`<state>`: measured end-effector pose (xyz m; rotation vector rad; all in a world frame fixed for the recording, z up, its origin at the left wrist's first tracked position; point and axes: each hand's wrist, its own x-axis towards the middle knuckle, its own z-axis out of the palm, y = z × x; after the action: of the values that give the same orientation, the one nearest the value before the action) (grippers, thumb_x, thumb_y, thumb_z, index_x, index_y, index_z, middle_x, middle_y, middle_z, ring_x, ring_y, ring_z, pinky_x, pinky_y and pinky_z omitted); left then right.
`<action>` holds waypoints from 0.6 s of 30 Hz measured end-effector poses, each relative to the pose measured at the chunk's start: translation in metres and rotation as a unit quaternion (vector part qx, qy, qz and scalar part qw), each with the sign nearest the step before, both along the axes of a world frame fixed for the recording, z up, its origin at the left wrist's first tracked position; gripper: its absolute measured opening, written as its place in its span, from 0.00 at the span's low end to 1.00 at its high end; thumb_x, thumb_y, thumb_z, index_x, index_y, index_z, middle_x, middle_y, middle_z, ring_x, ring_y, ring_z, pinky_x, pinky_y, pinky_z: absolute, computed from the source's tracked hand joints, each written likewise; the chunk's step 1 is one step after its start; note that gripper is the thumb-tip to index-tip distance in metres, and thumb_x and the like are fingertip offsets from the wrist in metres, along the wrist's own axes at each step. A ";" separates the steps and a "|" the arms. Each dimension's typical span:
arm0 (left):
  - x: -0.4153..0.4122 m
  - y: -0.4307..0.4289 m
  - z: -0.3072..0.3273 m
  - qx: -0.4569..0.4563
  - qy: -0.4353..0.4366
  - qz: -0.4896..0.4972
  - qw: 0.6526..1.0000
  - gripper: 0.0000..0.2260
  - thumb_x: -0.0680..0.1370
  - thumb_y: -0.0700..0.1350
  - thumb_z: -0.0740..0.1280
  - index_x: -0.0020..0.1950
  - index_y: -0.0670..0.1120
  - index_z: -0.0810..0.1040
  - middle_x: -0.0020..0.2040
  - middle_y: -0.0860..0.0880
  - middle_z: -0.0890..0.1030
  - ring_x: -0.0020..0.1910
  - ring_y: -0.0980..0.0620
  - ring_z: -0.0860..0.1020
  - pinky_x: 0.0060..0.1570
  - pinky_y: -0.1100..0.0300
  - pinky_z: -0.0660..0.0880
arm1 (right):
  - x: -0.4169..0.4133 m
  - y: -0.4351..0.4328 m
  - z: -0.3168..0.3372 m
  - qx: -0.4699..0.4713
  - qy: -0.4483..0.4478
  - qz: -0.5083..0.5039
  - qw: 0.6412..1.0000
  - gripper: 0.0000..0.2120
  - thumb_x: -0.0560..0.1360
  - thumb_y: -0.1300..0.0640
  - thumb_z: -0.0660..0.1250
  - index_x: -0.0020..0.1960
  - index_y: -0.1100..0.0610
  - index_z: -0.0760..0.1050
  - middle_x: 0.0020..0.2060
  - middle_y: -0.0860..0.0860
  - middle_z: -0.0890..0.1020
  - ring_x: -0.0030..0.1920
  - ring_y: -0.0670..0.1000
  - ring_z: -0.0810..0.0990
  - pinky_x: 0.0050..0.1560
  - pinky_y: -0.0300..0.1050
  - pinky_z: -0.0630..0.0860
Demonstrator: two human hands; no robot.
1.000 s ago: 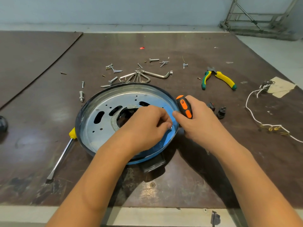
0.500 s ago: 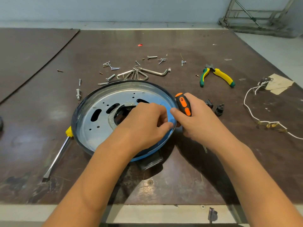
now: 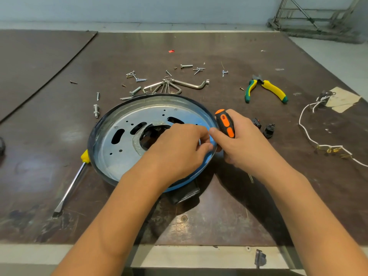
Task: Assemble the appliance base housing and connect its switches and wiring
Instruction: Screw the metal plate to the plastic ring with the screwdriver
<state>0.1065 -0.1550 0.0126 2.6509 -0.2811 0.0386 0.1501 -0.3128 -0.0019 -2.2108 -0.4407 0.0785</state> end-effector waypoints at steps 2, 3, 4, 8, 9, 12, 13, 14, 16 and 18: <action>0.000 -0.005 0.000 0.038 -0.025 0.011 0.999 0.13 0.81 0.51 0.62 0.37 0.54 0.67 0.30 0.55 0.70 0.30 0.57 0.69 0.31 0.63 0.60 | 0.000 0.000 0.000 -0.006 -0.002 -0.001 1.000 0.07 0.80 0.51 0.66 0.49 0.54 0.70 0.38 0.52 0.76 0.36 0.52 0.76 0.33 0.46 0.72; 0.000 -0.006 0.000 0.050 -0.032 0.014 0.998 0.15 0.82 0.51 0.61 0.35 0.54 0.66 0.29 0.54 0.69 0.29 0.56 0.68 0.31 0.63 0.59 | 0.000 0.000 0.001 -0.007 0.000 0.000 1.000 0.07 0.80 0.51 0.66 0.49 0.53 0.70 0.38 0.51 0.76 0.36 0.51 0.76 0.33 0.45 0.72; 0.000 -0.007 0.000 0.055 -0.033 0.014 0.998 0.17 0.83 0.51 0.60 0.34 0.54 0.65 0.29 0.54 0.68 0.28 0.56 0.68 0.31 0.62 0.59 | 0.000 0.000 0.000 -0.004 0.002 0.000 1.000 0.07 0.80 0.51 0.66 0.49 0.52 0.70 0.38 0.51 0.76 0.36 0.50 0.76 0.32 0.43 0.71; 0.001 -0.003 -0.002 0.030 0.001 0.011 0.999 0.14 0.82 0.52 0.61 0.37 0.52 0.68 0.33 0.53 0.72 0.32 0.56 0.70 0.33 0.60 0.62 | 0.000 0.000 0.000 0.014 0.013 -0.001 1.000 0.08 0.80 0.51 0.66 0.47 0.52 0.69 0.35 0.50 0.74 0.31 0.49 0.72 0.32 0.42 0.67; 0.001 -0.001 -0.002 0.017 0.010 0.009 1.000 0.13 0.82 0.52 0.63 0.38 0.52 0.69 0.34 0.53 0.73 0.33 0.56 0.71 0.34 0.61 0.62 | 0.000 0.000 0.000 0.010 0.012 -0.001 1.000 0.08 0.80 0.51 0.66 0.47 0.53 0.69 0.36 0.51 0.74 0.32 0.50 0.72 0.32 0.43 0.68; 0.000 0.005 -0.002 -0.023 0.034 -0.004 0.999 0.07 0.80 0.50 0.67 0.43 0.53 0.74 0.37 0.55 0.76 0.36 0.58 0.73 0.35 0.64 0.63 | -0.001 0.002 0.002 -0.005 0.003 -0.004 1.000 0.08 0.80 0.51 0.66 0.50 0.54 0.70 0.38 0.53 0.76 0.35 0.52 0.74 0.33 0.47 0.72; 0.001 0.006 -0.001 -0.034 0.039 -0.009 0.999 0.05 0.79 0.49 0.68 0.44 0.54 0.75 0.37 0.55 0.76 0.36 0.59 0.73 0.36 0.65 0.64 | -0.001 0.002 0.002 -0.007 0.002 -0.005 1.000 0.08 0.80 0.51 0.66 0.50 0.54 0.70 0.38 0.53 0.76 0.36 0.52 0.75 0.34 0.48 0.73; 0.001 0.007 -0.001 -0.041 0.043 -0.011 0.998 0.05 0.79 0.48 0.68 0.44 0.55 0.76 0.38 0.56 0.77 0.37 0.60 0.74 0.36 0.67 0.64 | -0.002 0.003 0.002 -0.007 0.001 -0.005 1.000 0.08 0.80 0.51 0.66 0.50 0.54 0.70 0.38 0.53 0.76 0.36 0.52 0.75 0.34 0.48 0.73; 0.003 0.010 -0.001 -0.056 0.053 -0.012 0.997 0.06 0.78 0.46 0.69 0.44 0.57 0.77 0.37 0.58 0.76 0.36 0.66 0.74 0.34 0.72 0.65 | -0.002 0.002 0.002 -0.006 0.000 -0.005 1.000 0.08 0.80 0.51 0.66 0.49 0.54 0.70 0.38 0.53 0.75 0.35 0.51 0.74 0.33 0.47 0.71; 0.004 0.013 -0.001 -0.073 0.066 -0.010 0.995 0.08 0.78 0.42 0.69 0.48 0.56 0.80 0.36 0.59 0.75 0.36 0.69 0.74 0.34 0.74 0.66 | -0.002 0.001 0.002 -0.004 0.000 -0.005 1.000 0.08 0.80 0.51 0.66 0.48 0.53 0.69 0.36 0.51 0.74 0.34 0.50 0.72 0.32 0.44 0.69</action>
<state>0.1104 -0.1425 0.0114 2.4918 -0.2516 -0.1189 0.1483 -0.3117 -0.0003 -2.2195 -0.4305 0.0752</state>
